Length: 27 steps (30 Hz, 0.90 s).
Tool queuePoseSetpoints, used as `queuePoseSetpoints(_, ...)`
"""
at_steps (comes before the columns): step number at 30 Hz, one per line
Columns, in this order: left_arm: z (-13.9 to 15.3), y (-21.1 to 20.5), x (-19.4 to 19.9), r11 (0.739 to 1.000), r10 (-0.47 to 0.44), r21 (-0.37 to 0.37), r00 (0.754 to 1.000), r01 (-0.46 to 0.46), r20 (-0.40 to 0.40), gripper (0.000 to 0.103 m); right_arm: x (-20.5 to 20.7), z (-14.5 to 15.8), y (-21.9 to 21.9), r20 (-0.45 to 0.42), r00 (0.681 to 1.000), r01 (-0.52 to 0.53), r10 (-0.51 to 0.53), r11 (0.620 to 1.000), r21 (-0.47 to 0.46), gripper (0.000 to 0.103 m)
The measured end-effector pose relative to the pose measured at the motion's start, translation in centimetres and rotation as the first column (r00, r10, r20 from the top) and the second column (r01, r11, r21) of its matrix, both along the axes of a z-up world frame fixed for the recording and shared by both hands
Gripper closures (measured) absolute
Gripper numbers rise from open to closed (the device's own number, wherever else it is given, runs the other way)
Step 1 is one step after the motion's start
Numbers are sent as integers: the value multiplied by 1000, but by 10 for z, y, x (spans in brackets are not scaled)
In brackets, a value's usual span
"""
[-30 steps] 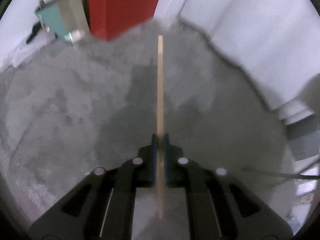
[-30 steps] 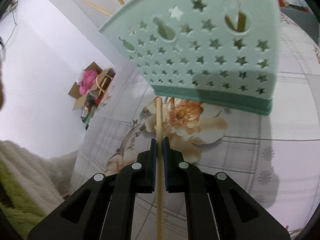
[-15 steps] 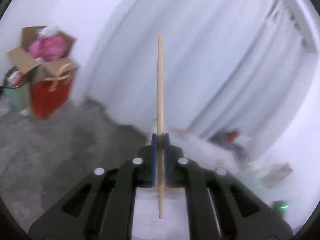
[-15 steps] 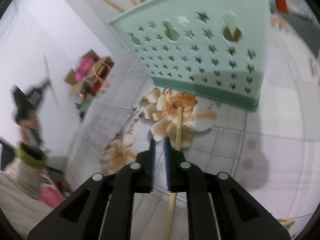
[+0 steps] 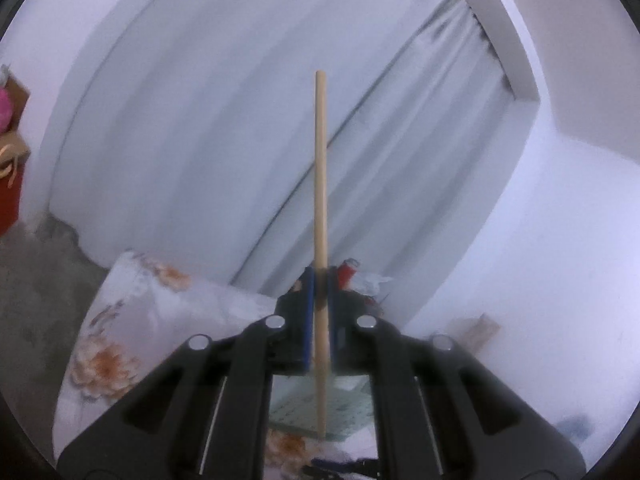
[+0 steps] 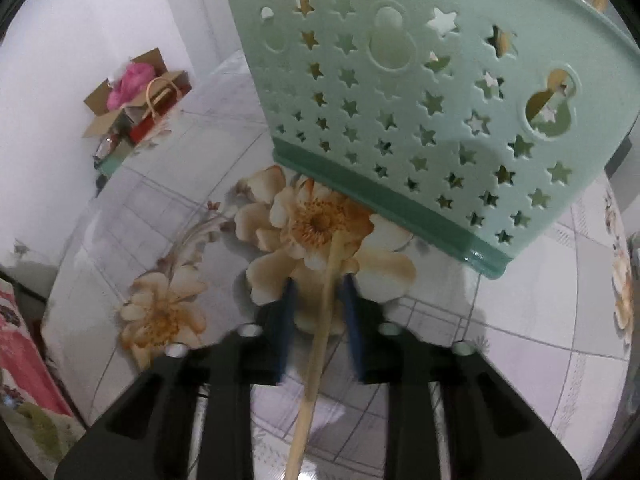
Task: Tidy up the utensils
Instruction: 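Lift the chopstick into the caddy with the left tool and open it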
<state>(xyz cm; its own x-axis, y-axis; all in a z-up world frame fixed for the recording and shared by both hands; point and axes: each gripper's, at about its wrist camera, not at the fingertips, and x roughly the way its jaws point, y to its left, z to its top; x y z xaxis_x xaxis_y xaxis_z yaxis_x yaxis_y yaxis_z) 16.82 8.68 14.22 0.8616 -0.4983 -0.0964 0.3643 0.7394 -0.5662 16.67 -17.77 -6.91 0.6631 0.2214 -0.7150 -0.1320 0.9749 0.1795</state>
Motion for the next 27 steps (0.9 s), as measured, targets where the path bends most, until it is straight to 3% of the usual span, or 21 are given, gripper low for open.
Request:
queuePoseSetpoints(6, 4, -73, 32, 992, 20, 125, 997, -29, 74, 99, -7, -5, -12, 21, 1000, 0, -2, 996, 92, 96)
queuePoseSetpoints(11, 2, -125, 48, 983, 14, 178, 994, -33, 107, 99, -20, -8, -26, 37, 999, 3, -9, 987, 160, 96)
queuePoseSetpoints(18, -23, -156, 67, 967, 33, 248, 992, -63, 122, 99, -30, -7, -45, 61, 998, -4, -9, 975, 221, 96)
queuePoseSetpoints(27, -71, -168, 77, 937, 58, 340, 995, -80, 75, 99, -37, 2, -57, 86, 996, -16, -7, 965, 263, 96)
